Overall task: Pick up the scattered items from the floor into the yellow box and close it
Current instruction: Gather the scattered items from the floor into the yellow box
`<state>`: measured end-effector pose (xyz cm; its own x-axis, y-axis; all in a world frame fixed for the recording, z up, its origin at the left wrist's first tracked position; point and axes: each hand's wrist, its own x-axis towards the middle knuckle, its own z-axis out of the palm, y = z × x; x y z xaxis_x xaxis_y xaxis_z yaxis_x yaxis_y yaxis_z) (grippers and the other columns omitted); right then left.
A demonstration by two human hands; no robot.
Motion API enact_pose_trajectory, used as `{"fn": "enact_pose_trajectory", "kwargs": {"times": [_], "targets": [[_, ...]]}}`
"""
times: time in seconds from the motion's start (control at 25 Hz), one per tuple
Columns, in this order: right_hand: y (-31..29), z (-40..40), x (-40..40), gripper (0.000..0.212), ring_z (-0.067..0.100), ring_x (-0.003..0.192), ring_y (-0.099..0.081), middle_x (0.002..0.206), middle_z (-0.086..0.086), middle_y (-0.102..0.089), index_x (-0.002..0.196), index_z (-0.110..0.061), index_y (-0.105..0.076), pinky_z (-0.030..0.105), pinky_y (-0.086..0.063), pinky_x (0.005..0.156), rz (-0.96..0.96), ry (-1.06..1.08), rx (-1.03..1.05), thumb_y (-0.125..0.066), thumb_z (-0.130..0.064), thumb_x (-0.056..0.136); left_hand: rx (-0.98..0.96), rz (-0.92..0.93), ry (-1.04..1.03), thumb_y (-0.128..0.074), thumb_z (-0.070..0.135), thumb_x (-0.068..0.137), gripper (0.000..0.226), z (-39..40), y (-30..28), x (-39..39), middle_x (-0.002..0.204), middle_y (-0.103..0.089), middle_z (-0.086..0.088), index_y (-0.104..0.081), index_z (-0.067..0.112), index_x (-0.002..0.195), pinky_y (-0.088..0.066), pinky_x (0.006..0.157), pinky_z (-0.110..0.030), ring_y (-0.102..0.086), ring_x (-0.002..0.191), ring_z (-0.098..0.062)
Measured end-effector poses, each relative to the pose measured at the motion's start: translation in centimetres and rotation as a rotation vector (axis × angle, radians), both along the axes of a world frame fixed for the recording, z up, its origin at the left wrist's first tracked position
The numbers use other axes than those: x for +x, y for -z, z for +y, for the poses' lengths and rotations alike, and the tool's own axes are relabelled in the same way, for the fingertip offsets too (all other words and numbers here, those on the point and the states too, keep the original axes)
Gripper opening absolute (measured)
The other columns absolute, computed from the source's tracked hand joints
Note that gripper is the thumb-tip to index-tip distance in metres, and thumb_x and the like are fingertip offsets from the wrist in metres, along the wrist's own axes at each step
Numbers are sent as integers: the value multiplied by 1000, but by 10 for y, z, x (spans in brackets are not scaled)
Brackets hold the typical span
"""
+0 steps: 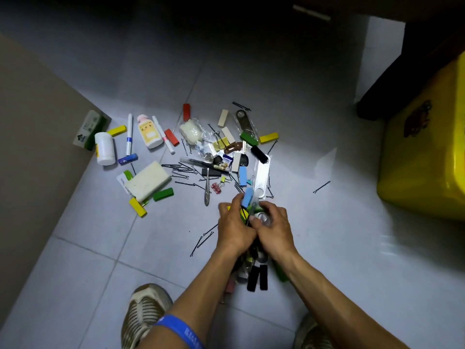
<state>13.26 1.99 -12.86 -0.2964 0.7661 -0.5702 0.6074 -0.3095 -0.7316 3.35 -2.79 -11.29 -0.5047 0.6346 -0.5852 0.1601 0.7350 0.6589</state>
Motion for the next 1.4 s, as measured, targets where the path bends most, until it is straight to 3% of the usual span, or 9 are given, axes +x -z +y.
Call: {"fn": "enact_pose_trajectory", "kwargs": {"times": [0.12, 0.24, 0.56, 0.64, 0.88, 1.04, 1.16, 1.28, 1.4], "targets": [[-1, 2, -8, 24, 4, 97, -60, 115, 2, -58, 113, -25, -63, 4, -44, 75, 106, 91, -109, -67, -21, 90, 44, -133, -101, -66, 9, 80, 63, 3, 0, -1, 114, -52, 5, -47, 41, 130, -50, 73, -13, -60, 97, -11], [-8, -1, -13, 18, 19, 100, -68, 109, 8, -70, 111, -13, -68, 25, -54, 88, 278, 209, -233, -61, -16, 95, 107, -244, -162, -63, 3, 79, 48, 4, -4, 0, 101, -69, 8, -56, 36, 112, -58, 81, -26, -69, 92, -11], [-66, 20, -6, 13, 13, 92, -71, 95, 2, -75, 92, -23, -74, 19, -55, 72, 512, 324, -230, -62, -17, 94, 272, -260, -120, -68, 10, 82, 40, 26, -59, 3, 100, -70, 2, -54, 39, 107, -60, 79, -32, -70, 89, -11], [-93, 27, 2, 12, 17, 94, -71, 97, 5, -74, 97, -20, -73, 27, -57, 74, 535, 322, -181, -61, -18, 95, 313, -255, -74, -68, 10, 84, 41, 35, -87, 10, 101, -70, 0, -53, 37, 110, -61, 78, -36, -70, 90, -13], [-180, 66, 59, 13, 23, 99, -70, 100, 9, -74, 102, -19, -71, 37, -57, 83, 608, 397, 3, -61, -23, 95, 465, -235, 86, -66, 14, 83, 40, 84, -180, 65, 90, -67, 1, -51, 47, 99, -49, 44, -25, -70, 80, -21], [-233, 123, 123, 14, 20, 97, -71, 98, 6, -75, 97, -23, -74, 36, -57, 79, 650, 558, 112, -60, -24, 95, 571, -278, 232, -67, 10, 82, 32, 152, -234, 129, 91, -67, 2, -54, 35, 97, -62, 68, -36, -68, 85, -16], [-255, 173, 176, 18, 18, 91, -72, 93, 3, -76, 89, -28, -76, 31, -56, 71, 642, 664, 201, -60, -26, 95, 596, -280, 325, -66, 8, 79, 32, 214, -252, 184, 89, -67, 6, -56, 34, 94, -56, 63, -20, -66, 81, -8], [-253, 217, 218, 19, 17, 87, -73, 90, -1, -76, 86, -27, -74, 33, -55, 66, 561, 724, 239, -58, -34, 95, 536, -397, 402, -72, 13, 78, 40, 264, -243, 216, 105, -67, 3, -57, 33, 109, -55, 65, -18, -66, 96, -15], [-225, 236, 246, 28, 22, 100, -64, 113, 5, -70, 87, -21, -69, 44, -53, 85, 189, 636, 264, -50, -39, 97, 405, -165, 613, -70, 34, 84, 66, 276, -212, 211, 143, -50, 0, -43, 24, 143, -45, 106, -39, -48, 131, -21]]}}
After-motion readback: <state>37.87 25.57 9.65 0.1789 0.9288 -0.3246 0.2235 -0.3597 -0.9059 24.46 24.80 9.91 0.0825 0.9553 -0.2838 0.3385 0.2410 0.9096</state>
